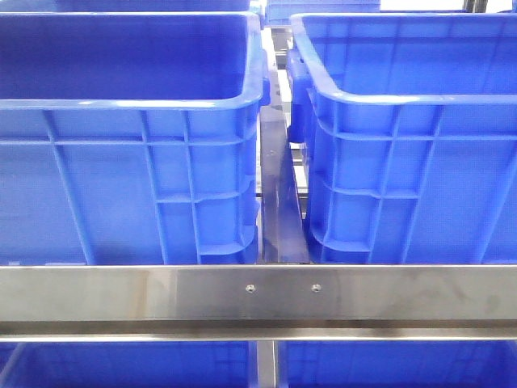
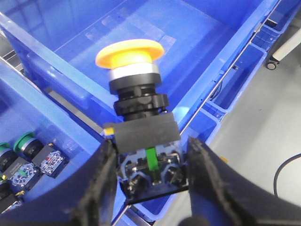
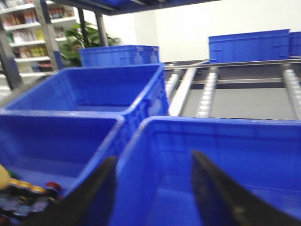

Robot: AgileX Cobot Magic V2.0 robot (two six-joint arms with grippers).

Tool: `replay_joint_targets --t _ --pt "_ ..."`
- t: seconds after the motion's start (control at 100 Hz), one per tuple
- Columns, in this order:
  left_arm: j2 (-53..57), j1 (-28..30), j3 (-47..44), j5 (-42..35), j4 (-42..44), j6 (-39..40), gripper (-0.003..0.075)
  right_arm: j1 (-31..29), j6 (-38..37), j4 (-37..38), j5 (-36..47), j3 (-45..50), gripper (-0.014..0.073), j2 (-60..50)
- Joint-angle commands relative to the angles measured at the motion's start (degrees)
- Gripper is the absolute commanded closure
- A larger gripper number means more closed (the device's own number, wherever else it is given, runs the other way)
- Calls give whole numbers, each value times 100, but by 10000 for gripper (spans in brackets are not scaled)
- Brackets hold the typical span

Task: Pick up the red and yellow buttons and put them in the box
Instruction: 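Pass the yellow button from the left gripper to the right gripper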

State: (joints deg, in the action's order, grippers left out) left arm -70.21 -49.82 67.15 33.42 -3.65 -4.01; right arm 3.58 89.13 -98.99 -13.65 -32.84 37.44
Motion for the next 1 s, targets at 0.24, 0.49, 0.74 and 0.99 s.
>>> replay_joint_targets --t 0.24,0.49,0.74,0.99 --pt "178 -45 186 -448 -22 31 711 -12 -1310 -1097 -1808 -174 -13 412" --pt "178 -45 186 -448 -22 31 711 -12 -2626 -1097 -3472 -327 -13 1618" --pt "178 -45 186 -448 -22 31 711 146 -2799 -1097 -4459 -879 -13 2636" --pt "178 -45 186 -448 -22 31 711 835 -2799 -1097 -4032 -1239 -13 2954"
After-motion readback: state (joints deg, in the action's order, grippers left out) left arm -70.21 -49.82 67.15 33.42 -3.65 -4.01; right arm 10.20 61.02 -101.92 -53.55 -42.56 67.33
